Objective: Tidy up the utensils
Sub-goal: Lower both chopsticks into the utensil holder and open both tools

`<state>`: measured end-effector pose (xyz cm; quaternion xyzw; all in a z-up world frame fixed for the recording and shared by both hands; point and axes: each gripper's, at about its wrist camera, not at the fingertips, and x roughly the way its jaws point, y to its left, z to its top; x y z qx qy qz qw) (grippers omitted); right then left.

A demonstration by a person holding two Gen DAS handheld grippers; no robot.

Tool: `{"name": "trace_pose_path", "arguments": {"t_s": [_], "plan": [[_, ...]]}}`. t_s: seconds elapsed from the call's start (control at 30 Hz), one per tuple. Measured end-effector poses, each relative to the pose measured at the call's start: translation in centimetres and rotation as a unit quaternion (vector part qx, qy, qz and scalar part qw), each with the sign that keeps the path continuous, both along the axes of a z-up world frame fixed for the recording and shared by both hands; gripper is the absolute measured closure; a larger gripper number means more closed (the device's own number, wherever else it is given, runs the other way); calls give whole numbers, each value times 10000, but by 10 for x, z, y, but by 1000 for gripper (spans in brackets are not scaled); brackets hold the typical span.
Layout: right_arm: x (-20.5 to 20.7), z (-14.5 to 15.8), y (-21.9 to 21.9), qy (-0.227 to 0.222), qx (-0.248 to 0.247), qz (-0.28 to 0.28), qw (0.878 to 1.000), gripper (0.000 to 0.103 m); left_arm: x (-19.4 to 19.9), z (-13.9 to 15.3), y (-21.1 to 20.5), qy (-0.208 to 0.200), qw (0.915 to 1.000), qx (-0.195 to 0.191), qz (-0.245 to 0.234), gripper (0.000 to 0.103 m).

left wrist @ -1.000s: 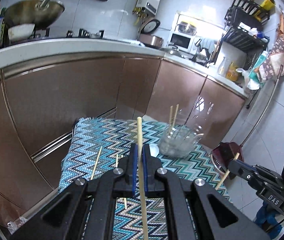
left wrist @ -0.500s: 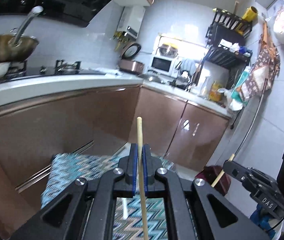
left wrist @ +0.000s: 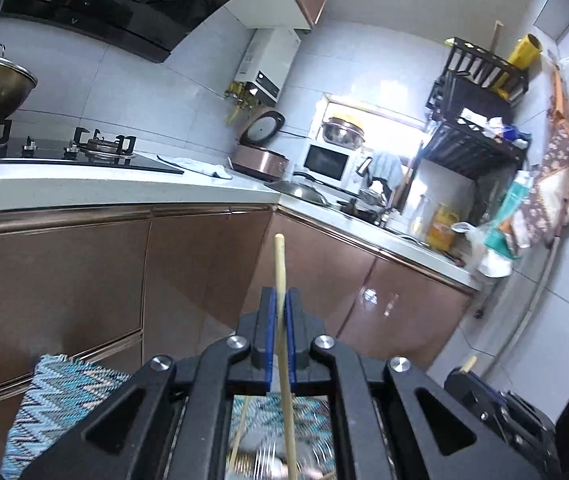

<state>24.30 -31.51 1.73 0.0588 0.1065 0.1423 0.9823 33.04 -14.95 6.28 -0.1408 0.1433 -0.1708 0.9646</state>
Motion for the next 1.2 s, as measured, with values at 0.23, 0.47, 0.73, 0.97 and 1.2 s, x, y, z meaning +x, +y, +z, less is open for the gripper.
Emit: {"name": "trace_pose_path", "arguments": {"t_s": [0.23,0.47,0.73,0.97,1.2], "plan": [[51,-43,-8,144,-116,-53,9998,98,36,-52,-30,-116,9992,216,315,99],[65,-78,-10,317,-299,-195,9989,98,42,-92,-39,-379,9960,355,724,99],[57,-101,-6,540,-378,-253,9975,95,35,-124,-31,-241,9954,341,865,81],[37,-99,-9,635,-320,-459,9964,61,5,-108,-18,-252,9955,482,777,68],[-11,-82,-11,533,-117,-784,9954,33,-53,-84,5,-338,9937,738,768,61]]}}
